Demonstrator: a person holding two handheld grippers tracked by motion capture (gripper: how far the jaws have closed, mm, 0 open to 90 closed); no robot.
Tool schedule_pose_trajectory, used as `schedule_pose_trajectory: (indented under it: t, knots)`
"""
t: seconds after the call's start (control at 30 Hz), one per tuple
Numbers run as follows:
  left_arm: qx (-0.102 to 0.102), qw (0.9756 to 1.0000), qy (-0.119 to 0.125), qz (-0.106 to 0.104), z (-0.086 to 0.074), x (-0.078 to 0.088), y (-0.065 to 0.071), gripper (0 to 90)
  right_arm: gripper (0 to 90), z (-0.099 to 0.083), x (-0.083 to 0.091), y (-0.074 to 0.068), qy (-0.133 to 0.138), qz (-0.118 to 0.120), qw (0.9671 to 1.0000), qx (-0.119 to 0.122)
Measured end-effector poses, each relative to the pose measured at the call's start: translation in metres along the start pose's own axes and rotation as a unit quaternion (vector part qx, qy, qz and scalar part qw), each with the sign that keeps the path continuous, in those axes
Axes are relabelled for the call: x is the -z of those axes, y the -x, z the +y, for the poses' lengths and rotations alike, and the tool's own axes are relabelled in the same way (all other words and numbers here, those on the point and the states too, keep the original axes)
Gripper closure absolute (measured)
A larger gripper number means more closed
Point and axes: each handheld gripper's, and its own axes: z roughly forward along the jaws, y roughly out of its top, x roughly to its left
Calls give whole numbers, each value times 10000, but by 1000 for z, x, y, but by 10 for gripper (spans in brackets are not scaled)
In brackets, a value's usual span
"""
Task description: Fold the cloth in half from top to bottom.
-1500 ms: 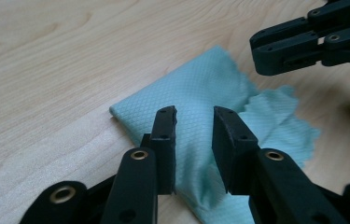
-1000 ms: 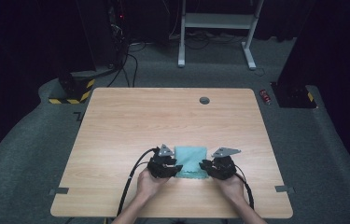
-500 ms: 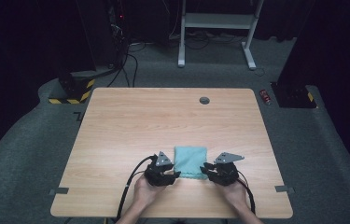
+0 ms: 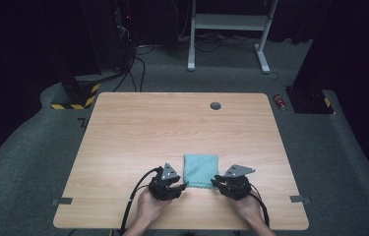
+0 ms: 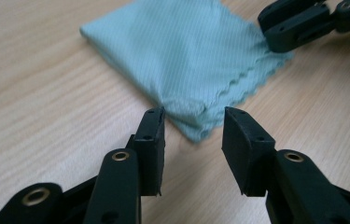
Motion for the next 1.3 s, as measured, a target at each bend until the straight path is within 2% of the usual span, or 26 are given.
schedule_pose_trajectory:
  t: [0.1,0.2,0.23,0.33,0.4,0.53,0.63,0.73,0.83,1.0,1.13,1.3]
  knots:
    - [-25,10000,48,18,7,-7,3,609,751,2,-3,0,-26,-11,10000,-24]
    - [-114,9999,-99,42,10,-18,5,655,792,0,-6,0,-99,-12,10000,0]
    - [-194,9996,-183,57,10,-21,5,689,813,0,-5,0,-113,-20,9999,13]
    - [-262,9992,-290,88,5,-21,6,820,858,-1,-3,-1,-156,-53,9998,121]
    - [-185,9993,-326,32,1,-17,3,876,859,-3,-1,-2,-162,-57,9997,164]
    - [-122,9991,-379,-134,-10,-7,-2,872,806,-5,0,-2,-124,23,9998,128]
    - [-19,9995,-259,-161,-17,0,-6,817,758,-7,5,-2,-38,18,10000,88]
    - [223,9997,-64,58,-25,9,-14,689,723,-9,15,4,243,-38,9995,-193]
    - [464,9984,85,326,-31,17,-27,604,698,-14,25,16,359,-200,9981,-459]
    - [849,9931,287,752,-40,26,-45,548,669,-22,37,33,437,-506,9953,-697]
    - [1088,9883,377,1002,-47,31,-58,522,655,-30,43,44,432,-729,9926,-872]
    - [1206,9844,389,1225,-54,33,-68,507,648,-38,48,54,366,-994,9893,-999]
